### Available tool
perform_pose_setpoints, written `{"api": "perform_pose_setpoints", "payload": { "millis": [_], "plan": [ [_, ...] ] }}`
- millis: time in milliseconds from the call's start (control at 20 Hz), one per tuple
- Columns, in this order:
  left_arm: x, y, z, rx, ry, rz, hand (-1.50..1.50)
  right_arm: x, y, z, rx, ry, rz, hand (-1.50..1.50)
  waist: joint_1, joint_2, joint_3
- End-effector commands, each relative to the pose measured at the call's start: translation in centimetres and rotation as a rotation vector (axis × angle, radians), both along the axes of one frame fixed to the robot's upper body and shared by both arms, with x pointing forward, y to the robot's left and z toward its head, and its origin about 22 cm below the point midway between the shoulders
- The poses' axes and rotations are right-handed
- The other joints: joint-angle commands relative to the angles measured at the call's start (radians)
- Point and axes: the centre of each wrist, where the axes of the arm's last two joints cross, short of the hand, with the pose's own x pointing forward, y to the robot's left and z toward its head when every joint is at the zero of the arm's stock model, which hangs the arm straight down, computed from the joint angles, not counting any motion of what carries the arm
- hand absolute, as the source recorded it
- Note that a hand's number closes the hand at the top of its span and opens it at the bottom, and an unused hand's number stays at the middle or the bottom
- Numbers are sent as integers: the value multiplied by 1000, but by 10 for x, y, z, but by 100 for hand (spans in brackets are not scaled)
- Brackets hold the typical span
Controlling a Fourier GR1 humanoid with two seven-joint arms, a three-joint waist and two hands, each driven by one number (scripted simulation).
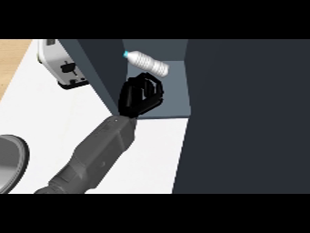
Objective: Pick up the bottled water, place it into the cabinet and close the cabinet
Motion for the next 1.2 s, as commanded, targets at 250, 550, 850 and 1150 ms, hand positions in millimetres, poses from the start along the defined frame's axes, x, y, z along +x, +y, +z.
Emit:
{"api": "perform_pose_setpoints", "payload": {
  "millis": [250, 550, 850, 1150],
  "plan": [
    [-47, 18, -28, -100, 37, -132, 150, -30, 36, 10, -27, 32, 112, 150, 29, -12, 0],
    [-84, 36, -21, -54, 41, -193, -150, -21, 42, 11, -34, 20, 105, 150, 52, -16, 1],
    [-122, 76, -27, -85, 48, -268, -150, -19, 54, 20, -119, -15, 126, 150, 53, -15, -1],
    [-154, 147, -26, -33, 30, -187, -150, -25, 79, 17, -61, 70, 279, 150, 44, -14, -2]
  ]
}}
